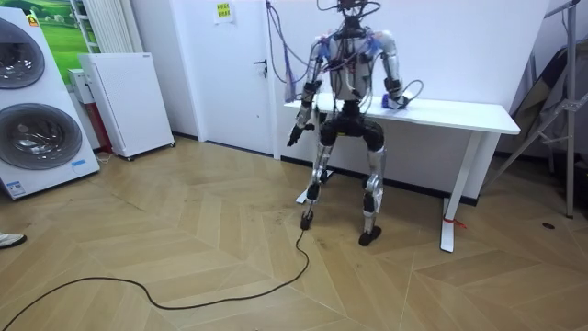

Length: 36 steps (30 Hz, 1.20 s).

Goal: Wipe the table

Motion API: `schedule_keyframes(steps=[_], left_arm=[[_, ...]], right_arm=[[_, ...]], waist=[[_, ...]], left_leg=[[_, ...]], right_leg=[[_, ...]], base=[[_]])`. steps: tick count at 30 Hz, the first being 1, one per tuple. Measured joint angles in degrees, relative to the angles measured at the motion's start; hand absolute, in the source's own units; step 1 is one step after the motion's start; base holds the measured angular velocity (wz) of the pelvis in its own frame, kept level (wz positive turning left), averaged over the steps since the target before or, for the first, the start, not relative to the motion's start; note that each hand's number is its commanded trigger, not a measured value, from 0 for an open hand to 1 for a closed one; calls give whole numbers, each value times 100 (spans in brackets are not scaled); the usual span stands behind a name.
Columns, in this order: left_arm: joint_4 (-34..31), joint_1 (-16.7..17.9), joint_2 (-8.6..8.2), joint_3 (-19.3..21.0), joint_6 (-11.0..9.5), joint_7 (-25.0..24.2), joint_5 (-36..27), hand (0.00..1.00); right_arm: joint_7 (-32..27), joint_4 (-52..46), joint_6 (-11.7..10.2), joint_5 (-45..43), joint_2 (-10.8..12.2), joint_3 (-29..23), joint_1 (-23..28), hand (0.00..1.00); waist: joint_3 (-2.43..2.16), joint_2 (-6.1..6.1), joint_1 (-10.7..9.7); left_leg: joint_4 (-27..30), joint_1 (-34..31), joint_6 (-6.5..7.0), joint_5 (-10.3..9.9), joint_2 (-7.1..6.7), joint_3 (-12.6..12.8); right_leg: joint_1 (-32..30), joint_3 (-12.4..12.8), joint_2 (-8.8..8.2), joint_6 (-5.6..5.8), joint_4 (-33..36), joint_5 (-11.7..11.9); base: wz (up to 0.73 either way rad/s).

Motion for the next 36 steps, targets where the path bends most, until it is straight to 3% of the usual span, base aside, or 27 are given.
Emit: schedule_keyframes(steps=[1,2,3,5,6,8,10,11,13,14,16,17,20,22,24,26,28,29,32,33,36], left_arm=[[-10,265,-2,6,28,0,172,0],[-20,470,-3,18,105,-1,210,0],[-20,543,-3,22,151,-3,212,0],[19,713,-21,12,241,-18,189,0],[56,713,-33,8,242,-18,184,0],[123,613,-160,-13,243,-18,138,0],[161,470,-283,-23,255,-7,54,0],[164,328,-328,-59,260,-4,-25,0],[168,79,-384,-89,264,31,-63,0],[201,-54,-403,-93,259,99,-69,0],[182,-231,-397,-132,261,191,-105,0],[146,-276,-394,-160,265,264,-108,0],[139,-265,-386,-349,337,292,-77,0],[112,-99,-379,-332,393,274,-77,0],[108,110,-336,-209,461,254,-66,0],[110,460,-253,87,507,230,-77,0],[117,596,-144,339,505,127,-65,0],[129,662,-74,591,504,106,-25,0],[127,793,88,985,490,106,-25,0],[121,787,130,1017,485,98,-24,0],[81,716,128,981,428,58,-25,0]], right_arm=[[-105,7,-1,0,-69,-204,221,100],[-212,7,-7,4,-113,-368,376,100],[-276,6,-7,23,-139,-418,459,100],[-372,8,-7,102,-282,-416,633,100],[-372,14,-7,119,-293,-416,632,100],[-327,14,57,212,-351,-339,523,100],[-178,-108,318,235,-318,-174,279,100],[-8,-226,588,243,-291,-30,109,100],[389,-477,1007,240,-252,263,-164,100],[751,-746,1222,122,-173,521,-280,100],[1213,-1123,1364,-47,2,1141,-460,100],[1444,-1212,1360,-112,99,1500,-614,100],[1906,-1180,1218,-176,381,1851,-924,100],[1899,-959,1094,-147,339,1811,-1049,100],[1724,-738,798,-45,231,1587,-906,100],[1313,-401,407,92,174,1130,-656,100],[963,-344,222,260,-10,734,-266,100],[736,-254,107,317,-124,386,-17,100],[182,174,-33,572,-263,-431,432,100],[49,295,-129,601,-405,-583,577,100],[-24,468,-182,724,-594,-716,716,100]], waist=[[-32,-6,-48],[-28,32,-151],[-30,35,-161],[-30,114,-102],[-25,146,-95],[-11,333,129],[-21,458,307],[-10,480,347],[-3,447,474],[2,390,646],[15,319,695],[66,210,693],[114,62,831],[121,36,931],[119,35,912],[100,47,802],[78,49,722],[55,18,587],[-12,28,423],[-15,22,290],[-35,34,159]], left_leg=[[7,56,15,8,-87,239],[13,98,107,11,-219,324],[13,126,151,3,-303,323],[-23,370,323,-89,-603,324],[-59,429,355,-107,-653,327],[-224,635,429,-148,-684,325],[-339,732,442,-149,-708,303],[-395,721,468,-136,-720,277],[-553,707,501,-115,-761,191],[-605,685,503,-114,-770,186],[-613,598,511,-108,-770,97],[-617,577,518,-103,-786,8],[-618,500,549,-129,-864,-263],[-637,447,564,-162,-890,-354],[-621,476,606,-159,-933,-505],[-607,579,651,-189,-985,-600],[-616,629,681,-204,-1048,-624],[-620,637,707,-198,-1096,-640],[-650,752,784,-245,-1159,-589],[-647,788,805,-264,-1201,-595],[-591,825,853,-324,-1244,-593]], right_leg=[[99,14,79,-63,-58,-53],[238,-22,128,-117,-161,-64],[290,-25,141,-138,-204,-58],[488,-8,186,-216,-370,-8],[526,22,208,-232,-402,2],[509,398,356,-276,-440,39],[397,711,442,-264,-438,96],[283,815,469,-279,-429,164],[59,1024,519,-307,-387,267],[-86,1113,537,-331,-326,336],[-211,1118,556,-368,-332,441],[-218,1107,558,-374,-340,456],[-232,1092,546,-351,-380,471],[-144,1030,530,-326,-468,520],[-22,973,516,-316,-600,546],[226,785,450,-253,-750,513],[407,733,389,-194,-868,479],[512,684,336,-149,-911,451],[690,648,284,-86,-958,444],[754,604,234,-48,-955,421],[832,603,188,-8,-949,414]], base=[[84],[70],[50],[15],[-5],[-44],[-68],[-62],[-75],[-73],[-41],[0],[28],[28],[38],[49],[54],[47],[15],[6],[3]])
